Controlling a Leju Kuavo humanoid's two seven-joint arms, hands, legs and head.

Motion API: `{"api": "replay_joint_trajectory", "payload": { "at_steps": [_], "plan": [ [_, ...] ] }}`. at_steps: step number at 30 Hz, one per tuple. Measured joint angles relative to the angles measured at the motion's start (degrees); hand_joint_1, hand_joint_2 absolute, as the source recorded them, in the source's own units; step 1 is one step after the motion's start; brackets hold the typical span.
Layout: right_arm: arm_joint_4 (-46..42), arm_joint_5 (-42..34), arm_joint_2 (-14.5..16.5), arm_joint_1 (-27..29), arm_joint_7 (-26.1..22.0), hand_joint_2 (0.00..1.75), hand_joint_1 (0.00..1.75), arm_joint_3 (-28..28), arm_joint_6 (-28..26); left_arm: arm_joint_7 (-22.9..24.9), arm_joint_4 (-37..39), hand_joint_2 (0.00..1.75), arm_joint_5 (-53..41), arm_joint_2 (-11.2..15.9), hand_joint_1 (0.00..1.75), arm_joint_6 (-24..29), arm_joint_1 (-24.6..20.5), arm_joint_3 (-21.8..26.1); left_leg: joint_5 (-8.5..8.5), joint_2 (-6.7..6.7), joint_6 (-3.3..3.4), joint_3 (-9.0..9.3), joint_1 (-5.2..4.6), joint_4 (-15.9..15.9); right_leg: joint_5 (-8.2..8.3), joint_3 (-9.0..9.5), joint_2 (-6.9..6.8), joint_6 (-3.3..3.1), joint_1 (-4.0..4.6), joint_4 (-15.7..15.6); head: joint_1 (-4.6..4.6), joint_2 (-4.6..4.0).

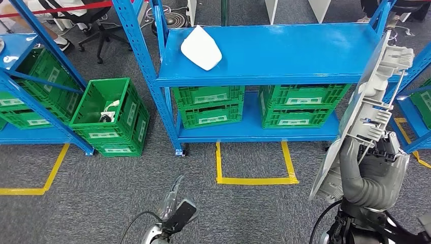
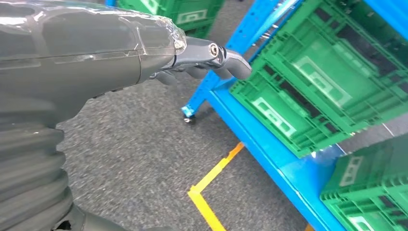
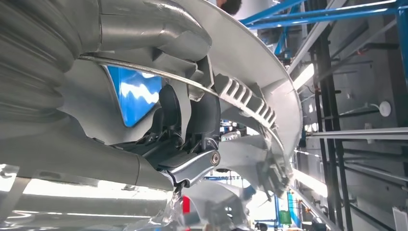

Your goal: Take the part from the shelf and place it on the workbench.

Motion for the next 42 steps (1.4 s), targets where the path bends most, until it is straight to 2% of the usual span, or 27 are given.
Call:
{"api": "replay_joint_trajectory", "payload": {
  "at_steps": [1, 2, 3, 6, 8, 11, 13, 15, 16, 17, 18, 19, 21, 22, 23, 24, 26, 27, 29, 31, 32, 33, 34, 36, 38, 40, 42],
  "plan": [
    [0.0, 0.0, 0.0, -0.1, 0.0, 1.75, 1.75, 0.1, 0.0, 0.0, 0.0, 1.75, -0.1, 0.0, 0.00, 0.0, 0.0, 0.3, -1.20, -0.16, 0.16, -0.49, -0.07, 3.0, 0.38, -0.58, -0.13, -0.23, 0.35, 0.1, -0.03, 0.00],
    [0.1, 0.0, 0.0, -0.3, 0.0, 1.75, 1.75, 0.1, 0.0, 0.0, 0.0, 1.75, -0.2, 0.0, 0.00, 0.0, 0.1, 0.6, -1.14, -0.24, 0.46, -0.16, -0.20, 4.3, 0.70, -1.13, -0.22, -0.37, 0.71, 0.2, -0.04, 0.00],
    [0.2, 0.0, 0.0, -0.5, 0.0, 1.75, 1.75, 0.2, 0.0, 0.0, 0.0, 1.75, -0.3, 0.0, 0.00, 0.0, 0.1, 0.8, 0.00, -0.31, 0.91, 1.20, -0.42, 3.6, 0.97, -1.60, -0.26, -0.48, 1.06, 0.4, -0.05, 0.00],
    [0.5, 0.0, 0.0, -1.0, 0.0, 1.75, 1.75, 0.6, 0.0, 0.1, -0.1, 1.75, -0.6, -0.1, 0.00, 0.0, 0.0, 1.5, 3.91, -0.65, 3.15, 8.96, -1.52, -6.7, 1.59, -2.42, -0.35, -0.54, 1.78, 0.8, 0.00, 0.00],
    [0.6, 0.0, 0.0, -1.3, 0.0, 1.75, 1.75, 0.9, 0.0, 0.1, -0.3, 1.75, -0.9, -0.1, 0.00, 0.0, 0.0, 1.9, 4.24, -0.59, 4.15, 11.76, -2.09, -11.5, 2.20, -2.72, -0.50, -0.22, 1.75, 0.9, 0.07, 0.00],
    [0.8, 0.0, 0.0, -1.6, 0.0, 1.75, 1.75, 1.3, 0.1, 0.2, -0.4, 1.75, -1.1, -0.2, 0.00, 0.0, 0.0, 2.3, 5.34, -0.38, 4.39, 12.06, -1.93, -13.5, 2.38, -3.34, -0.50, 0.57, 1.59, 1.0, 0.08, 0.00],
    [0.9, 0.0, 0.0, -1.9, 0.0, 1.75, 1.75, 1.5, 0.2, 0.3, -0.4, 1.75, -1.1, -0.4, 0.00, 0.0, -0.1, 2.6, 6.19, -0.33, 4.56, 11.79, -1.41, -14.9, -0.81, -4.63, -0.16, 1.43, 1.37, 3.9, 0.37, -0.01],
    [1.1, 0.0, 0.0, -2.0, 0.0, 1.75, 1.75, 1.8, 0.2, 0.3, -0.4, 1.75, -1.1, -0.6, 0.00, 0.0, 0.0, 2.8, 6.83, -0.06, 4.46, 10.79, -1.26, -15.0, -5.67, -6.48, 0.08, 2.50, 0.69, 10.9, 0.70, -0.01],
    [1.2, -0.1, 0.0, -2.0, 0.0, 1.75, 1.75, 2.0, 0.2, 0.4, -0.4, 1.75, -1.1, -0.6, 0.00, 0.0, 0.1, 2.9, 7.13, 0.18, 4.30, 10.24, -1.20, -14.8, -7.08, -7.07, 0.09, 2.97, 0.31, 14.2, 0.73, -0.01],
    [1.3, -0.1, 0.0, -2.0, 0.0, 1.75, 1.75, 2.2, 0.2, 0.4, -0.4, 1.75, -1.1, -0.6, 0.00, 0.0, 0.1, 2.9, 7.39, 0.41, 4.12, 9.67, -1.11, -14.6, -7.24, -7.04, 0.09, 3.40, -0.07, 16.0, 0.77, -0.01],
    [1.5, -0.1, 0.0, -2.1, 0.0, 1.75, 1.75, 2.3, 0.2, 0.4, -0.4, 1.75, -1.0, -0.6, 0.00, 0.0, 0.1, 2.9, 7.60, 0.62, 3.91, 9.05, -0.96, -14.2, -6.16, -6.09, 0.07, 3.84, -0.46, 15.8, 0.77, -0.01],
    [1.5, -0.1, 0.0, -2.1, 0.0, 1.75, 1.75, 2.5, 0.2, 0.4, -0.4, 1.75, -0.9, -0.7, 0.00, 0.0, 0.1, 2.9, 7.74, 0.78, 3.68, 8.42, -0.75, -13.7, -4.41, -4.31, 0.05, 4.31, -0.86, 13.6, 0.78, -0.01],
    [1.7, -0.1, 0.0, -2.1, 0.0, 1.75, 1.75, 2.8, 0.2, 0.3, -0.4, 1.75, -0.4, -0.8, 0.00, 0.0, 0.0, 2.9, 7.86, 1.00, 3.05, 7.06, -0.46, -12.4, -2.03, 0.23, 0.22, 5.33, -1.46, 6.1, 0.89, 0.00],
    [1.7, -0.1, 0.0, -2.2, 0.0, 1.75, 1.75, 2.9, 0.2, 0.3, -0.4, 1.75, -0.2, -0.9, 0.00, 0.0, 0.0, 2.9, 8.01, 1.06, 2.66, 6.45, -0.48, -11.9, -1.79, 1.75, 0.40, 5.40, -1.54, 3.3, 0.95, 0.00],
    [1.8, -0.2, 0.0, -2.2, 0.0, 1.75, 1.75, 2.9, 0.2, 0.2, -0.4, 1.75, 0.0, -0.9, 0.00, 0.0, 0.0, 2.9, 8.24, 1.10, 2.23, 5.88, -0.56, -11.5, -2.04, 2.46, 0.58, 5.28, -1.47, 1.6, 0.95, 0.00],
    [1.8, -0.2, 0.0, -2.3, 0.0, 1.75, 1.75, 3.0, 0.2, 0.1, -0.4, 1.75, 0.4, -0.9, 0.00, 0.0, 0.0, 2.9, 8.59, 1.13, 1.82, 5.41, -0.61, -11.3, -2.17, 2.48, 0.72, 4.79, -1.24, 1.2, 0.96, 0.00],
    [1.9, -0.1, 0.0, -2.3, 0.3, 1.75, 1.75, 3.0, 0.1, -0.1, -0.3, 1.75, 1.3, -1.0, 0.00, 0.0, 0.1, 2.9, 8.60, 1.04, 1.07, 4.53, -0.48, -10.9, -1.73, 1.52, 0.47, 3.39, -1.12, 1.0, 0.79, 0.00],
    [1.9, -0.1, 0.0, -2.3, 0.5, 1.75, 1.75, 3.0, 0.1, -0.1, -0.3, 1.75, 1.7, -1.0, 0.00, 0.0, 0.2, 2.9, 7.44, 0.85, 0.77, 3.95, -0.32, -10.1, -1.29, 0.93, 0.32, 2.56, -1.06, 0.9, 0.67, 0.00],
    [1.9, -0.1, 0.0, -2.3, 0.8, 1.75, 1.75, 3.1, 0.0, -0.2, -0.3, 1.75, 2.3, -1.1, 0.00, 0.0, 0.3, 2.9, 2.40, 0.26, 0.33, 2.28, -0.04, -5.5, -0.28, -0.34, -0.01, 1.10, -0.87, 0.9, 0.28, 0.00],
    [1.9, -0.1, 0.0, -2.3, 1.0, 1.75, 1.75, 3.1, 0.0, -0.3, -0.2, 1.75, 2.5, -1.1, 0.00, 0.0, 0.4, 2.9, -2.23, -0.12, 0.20, 0.80, 0.04, 1.3, 0.67, -1.72, -0.27, 0.44, -0.46, 1.0, 0.03, 0.00],
    [2.0, -0.1, 0.0, -2.2, 1.0, 1.75, 1.75, 3.1, 0.0, -0.3, -0.2, 1.75, 2.6, -1.0, 0.00, 0.0, 0.4, 2.9, -2.79, -0.21, 0.27, 0.77, 0.03, 3.5, 1.14, -2.40, -0.38, 0.33, -0.25, 1.0, 0.01, 0.00],
    [2.0, -0.1, 0.0, -2.2, 1.0, 1.75, 1.75, 3.1, 0.0, -0.3, -0.1, 1.75, 2.6, -1.0, 0.00, 0.0, 0.4, 2.9, -2.03, -0.24, 0.43, 1.55, -0.01, 4.0, 1.60, -3.03, -0.45, 0.29, -0.05, 1.1, -0.01, 0.00],
    [2.0, -0.1, 0.0, -2.2, 1.0, 1.75, 1.75, 3.1, 0.0, -0.3, 0.0, 1.75, 2.6, -1.0, 0.00, 0.0, 0.4, 2.9, -0.35, -0.27, 0.70, 3.25, -0.05, 2.7, 2.03, -3.60, -0.49, 0.29, 0.12, 1.2, -0.02, 0.00],
    [2.1, -0.1, 0.0, -2.2, 1.0, 1.75, 1.75, 3.1, 0.0, -0.3, 0.1, 1.75, 2.6, -1.1, 0.00, 0.0, 0.4, 2.9, 2.61, -0.44, 1.58, 8.51, -0.31, -3.9, 2.77, -4.42, -0.50, 0.43, 0.39, 1.4, -0.04, 0.00],
    [2.1, -0.1, 0.0, -2.2, 1.0, 1.75, 1.75, 3.1, 0.0, -0.3, 0.1, 1.75, 2.6, -1.1, 0.00, 0.0, 0.4, 2.9, 3.04, -0.60, 2.26, 12.64, -0.69, -10.6, 3.67, -4.93, -0.53, 0.90, 0.43, 1.4, -0.08, 0.00],
    [2.1, -0.1, 0.0, -2.2, 1.0, 1.75, 1.75, 3.1, 0.0, -0.4, 0.2, 1.75, 2.6, -1.1, 0.00, 0.0, 0.4, 2.9, 3.10, -0.63, 2.53, 13.40, -0.97, -13.0, 4.80, -5.39, -0.59, 1.60, 0.26, 1.2, -0.10, 0.00],
    [2.1, -0.1, 0.0, -2.3, 1.0, 1.75, 1.75, 3.1, 0.0, -0.4, 0.2, 1.75, 2.6, -1.2, 0.00, 0.0, 0.4, 2.9, 3.98, -0.58, 3.04, 12.94, -0.82, -13.8, 4.13, -6.12, -0.51, 2.22, 0.10, 1.6, -0.05, -0.01]
  ]
}}
